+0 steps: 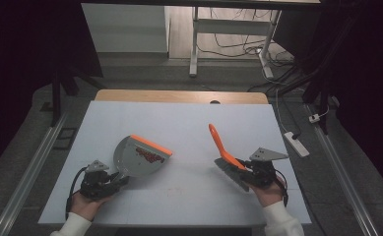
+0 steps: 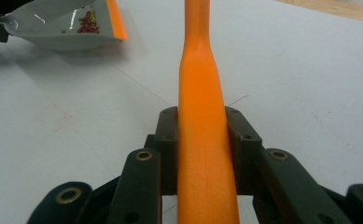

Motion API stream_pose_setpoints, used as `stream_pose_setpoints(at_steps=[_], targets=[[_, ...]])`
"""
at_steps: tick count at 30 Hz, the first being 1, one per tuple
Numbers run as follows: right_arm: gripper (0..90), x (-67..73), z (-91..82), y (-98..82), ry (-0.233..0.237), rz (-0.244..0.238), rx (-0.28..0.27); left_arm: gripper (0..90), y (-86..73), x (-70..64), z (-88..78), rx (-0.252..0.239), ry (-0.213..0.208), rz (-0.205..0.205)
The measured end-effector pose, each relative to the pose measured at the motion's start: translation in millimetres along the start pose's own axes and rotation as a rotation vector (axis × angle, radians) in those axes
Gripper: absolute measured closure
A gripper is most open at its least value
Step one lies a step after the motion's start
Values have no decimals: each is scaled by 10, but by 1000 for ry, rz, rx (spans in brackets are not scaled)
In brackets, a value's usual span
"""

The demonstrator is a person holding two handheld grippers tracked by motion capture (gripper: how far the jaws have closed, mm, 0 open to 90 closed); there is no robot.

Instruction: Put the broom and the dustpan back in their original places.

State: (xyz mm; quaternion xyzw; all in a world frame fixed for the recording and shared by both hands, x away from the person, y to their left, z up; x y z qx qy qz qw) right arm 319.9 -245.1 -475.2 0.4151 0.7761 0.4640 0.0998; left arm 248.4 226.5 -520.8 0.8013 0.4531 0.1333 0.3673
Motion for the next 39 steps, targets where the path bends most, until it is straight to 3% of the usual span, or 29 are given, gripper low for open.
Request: stream_pose_setpoints(at_steps=[9, 22, 31, 39], targets=[[701, 11, -52, -48, 9, -2, 1, 615, -7, -1, 14, -10, 84, -58], [701, -12, -109, -126, 15, 5, 16, 616, -42, 70, 35, -36, 170, -135], [701, -31, -146, -172, 8, 7, 26, 616, -46, 67, 94, -23, 221, -179], [701, -25, -133, -208, 14, 6, 49, 616, -47, 80, 131, -22, 243, -211]])
Point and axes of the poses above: each handheld gripper's, and its own axes: z roughly forward along the jaws, y roughly out of its top, x roughly to its left, the point moved 1 cm from there along z, roughly forward along the jaws, and after that the axes turned 12 degrees about z, right-handed, at the moved point
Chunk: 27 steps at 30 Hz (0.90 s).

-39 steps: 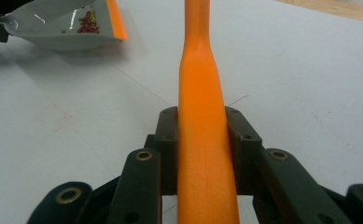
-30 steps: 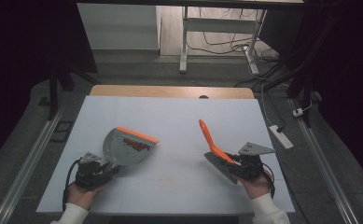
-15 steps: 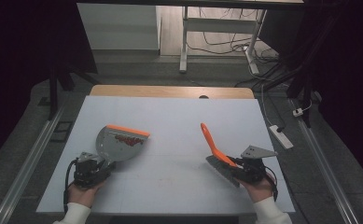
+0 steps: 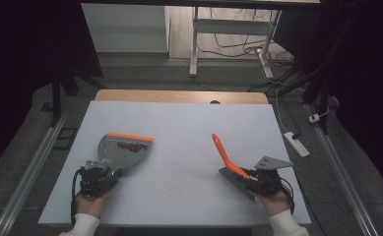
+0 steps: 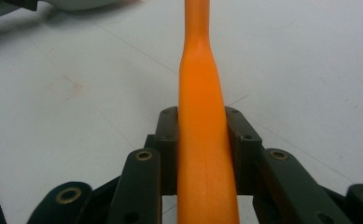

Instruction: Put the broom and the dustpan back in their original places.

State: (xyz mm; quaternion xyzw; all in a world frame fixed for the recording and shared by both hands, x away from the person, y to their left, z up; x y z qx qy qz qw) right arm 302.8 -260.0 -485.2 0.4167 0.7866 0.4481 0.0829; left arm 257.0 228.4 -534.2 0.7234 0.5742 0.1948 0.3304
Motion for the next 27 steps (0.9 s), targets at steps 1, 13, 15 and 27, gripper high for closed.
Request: stream_pose_setpoints(at_steps=[1, 13, 15, 27], targets=[[701, 0, 7, -4, -1, 0, 4, 616, 0, -1, 3, 0, 3, -2], [699, -180, 115, -16, -3, 59, 27, 615, -10, -13, 74, 34, -3, 5], [695, -219, 121, -8, -10, 66, 30, 614, -12, -17, 77, 35, -3, 7], [639, -429, 177, 3, -47, 120, 62, 613, -24, -9, 86, 35, -22, 5]])
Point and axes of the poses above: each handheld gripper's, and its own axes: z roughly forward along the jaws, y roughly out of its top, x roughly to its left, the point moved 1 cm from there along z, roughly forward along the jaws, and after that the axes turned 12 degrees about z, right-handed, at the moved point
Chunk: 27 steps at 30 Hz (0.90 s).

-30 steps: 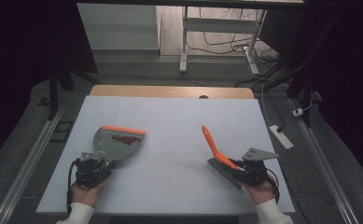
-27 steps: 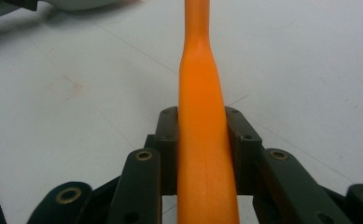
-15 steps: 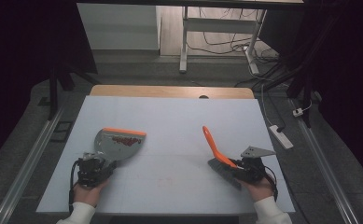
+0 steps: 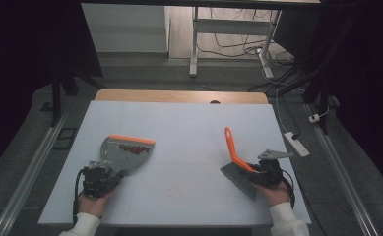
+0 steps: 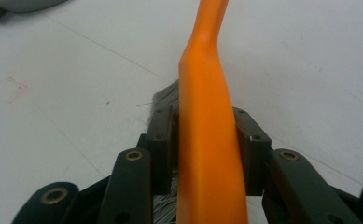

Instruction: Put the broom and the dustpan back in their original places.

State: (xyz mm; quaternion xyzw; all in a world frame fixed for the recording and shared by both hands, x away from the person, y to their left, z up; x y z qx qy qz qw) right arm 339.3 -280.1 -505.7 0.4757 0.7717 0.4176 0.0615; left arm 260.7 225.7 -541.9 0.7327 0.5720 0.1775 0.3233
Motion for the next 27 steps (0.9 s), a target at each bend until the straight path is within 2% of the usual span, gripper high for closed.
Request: stream_pose_setpoints(at_steps=[3, 10, 13, 18, 27], targets=[[615, -42, 18, 6, -4, 22, 16, 613, -1, 2, 1, 0, -2, -1], [505, -80, 85, 12, -62, 32, 67, 609, -2, 2, 2, 0, -4, 4], [486, -101, 100, 18, -66, 42, 79, 604, -3, 2, -2, -2, -6, 3], [452, -130, 119, 27, -79, 56, 96, 547, -1, -6, -7, -1, -21, 18], [404, -145, 136, 18, -119, 71, 103, 476, 1, -8, -52, -14, -17, 33]])
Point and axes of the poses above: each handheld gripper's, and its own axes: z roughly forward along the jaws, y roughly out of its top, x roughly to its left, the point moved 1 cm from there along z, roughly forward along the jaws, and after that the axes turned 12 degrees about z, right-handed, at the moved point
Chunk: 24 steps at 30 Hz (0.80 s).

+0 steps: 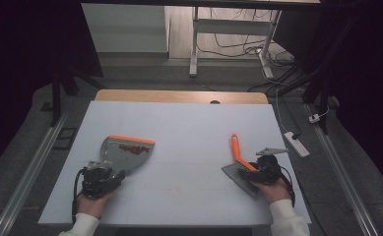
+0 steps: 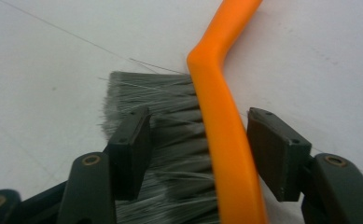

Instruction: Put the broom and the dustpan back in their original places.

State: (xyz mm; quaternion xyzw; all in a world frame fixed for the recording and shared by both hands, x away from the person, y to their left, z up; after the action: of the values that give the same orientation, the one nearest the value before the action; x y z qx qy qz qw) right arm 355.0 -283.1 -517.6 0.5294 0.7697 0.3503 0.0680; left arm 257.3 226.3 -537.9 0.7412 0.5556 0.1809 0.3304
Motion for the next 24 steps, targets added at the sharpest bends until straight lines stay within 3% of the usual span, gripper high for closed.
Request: stream_pose_setpoints(at_steps=[5, 12, 20, 24], targets=[[412, -1, -30, 1, -21, -3, -15, 428, -1, -41, -80, -4, 7, 46], [419, 5, -102, 4, -32, -10, -70, 414, -22, -32, -210, -16, 7, 69], [430, 86, -189, 1, -6, -57, -104, 419, 27, -130, -326, -46, 18, 185], [431, 171, -211, -4, 22, -101, -112, 430, 62, -142, -327, -60, -21, 253]])
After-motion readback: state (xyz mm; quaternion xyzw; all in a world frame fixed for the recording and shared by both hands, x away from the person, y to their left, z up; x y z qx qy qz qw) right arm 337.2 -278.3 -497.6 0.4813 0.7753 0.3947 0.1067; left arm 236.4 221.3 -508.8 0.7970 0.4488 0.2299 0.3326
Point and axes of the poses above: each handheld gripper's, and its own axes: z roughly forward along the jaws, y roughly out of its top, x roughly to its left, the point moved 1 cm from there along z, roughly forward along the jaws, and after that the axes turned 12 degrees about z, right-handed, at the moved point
